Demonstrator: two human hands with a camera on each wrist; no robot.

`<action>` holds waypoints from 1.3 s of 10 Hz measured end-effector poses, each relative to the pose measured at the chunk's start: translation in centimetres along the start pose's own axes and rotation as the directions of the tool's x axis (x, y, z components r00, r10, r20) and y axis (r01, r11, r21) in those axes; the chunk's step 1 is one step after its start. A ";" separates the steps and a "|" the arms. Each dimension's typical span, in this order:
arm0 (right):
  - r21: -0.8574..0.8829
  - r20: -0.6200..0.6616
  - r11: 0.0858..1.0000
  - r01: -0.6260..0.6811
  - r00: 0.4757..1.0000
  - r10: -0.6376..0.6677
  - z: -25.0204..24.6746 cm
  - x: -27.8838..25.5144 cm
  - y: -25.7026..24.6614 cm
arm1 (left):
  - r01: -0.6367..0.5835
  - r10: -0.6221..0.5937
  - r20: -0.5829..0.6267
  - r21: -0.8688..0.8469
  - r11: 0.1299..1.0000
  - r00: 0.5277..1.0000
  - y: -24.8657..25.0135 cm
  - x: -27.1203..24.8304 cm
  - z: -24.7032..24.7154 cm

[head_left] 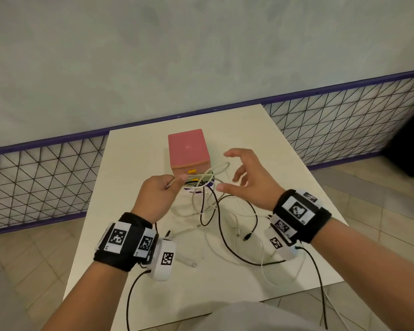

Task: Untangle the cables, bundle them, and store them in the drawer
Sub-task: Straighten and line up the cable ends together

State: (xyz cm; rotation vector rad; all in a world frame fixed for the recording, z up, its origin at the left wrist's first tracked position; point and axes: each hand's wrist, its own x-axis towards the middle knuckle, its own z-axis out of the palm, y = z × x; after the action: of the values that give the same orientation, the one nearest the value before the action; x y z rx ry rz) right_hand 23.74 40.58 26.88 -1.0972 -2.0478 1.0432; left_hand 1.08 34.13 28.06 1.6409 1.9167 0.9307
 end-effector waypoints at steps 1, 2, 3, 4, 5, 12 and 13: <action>-0.396 -0.001 0.885 0.244 0.964 -0.266 1.2 0.5 -1.2 | -0.052 0.051 0.017 0.026 0.998 0.999 0.3 -0.1 0.3; -0.170 0.174 0.949 0.266 0.956 -0.236 0.9 0.6 -3.1 | -0.057 0.057 0.009 0.057 0.997 0.998 -0.1 -0.2 0.3; 0.389 0.336 0.919 -0.065 0.939 -0.076 -1.0 0.5 -3.7 | -0.043 0.042 0.025 0.076 0.996 0.999 -0.9 -0.3 0.2; 0.716 0.410 0.647 -0.260 0.908 -0.088 -2.7 0.6 -2.4 | -0.074 0.067 0.077 0.089 0.993 0.995 -0.9 -0.9 0.7; 0.920 0.238 0.334 -0.204 0.969 -0.066 -4.0 0.9 -1.7 | -0.073 0.068 0.065 0.063 0.995 0.996 -1.0 -0.9 0.9; -0.798 -0.105 0.573 -0.188 0.979 0.175 -6.1 -1.0 6.1 | -0.012 0.012 0.012 0.046 0.999 1.000 -2.0 0.4 -1.5; -0.883 -0.062 0.464 -0.070 0.998 0.033 -5.9 -0.9 6.9 | 0.039 -0.039 -0.015 0.033 0.999 0.999 -2.6 0.6 -1.9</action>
State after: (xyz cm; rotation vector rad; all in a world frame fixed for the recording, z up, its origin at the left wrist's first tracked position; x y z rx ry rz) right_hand 31.58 44.36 24.03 -1.6362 -2.5805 -0.1862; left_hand -2.15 34.18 27.50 1.6134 1.9773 0.9024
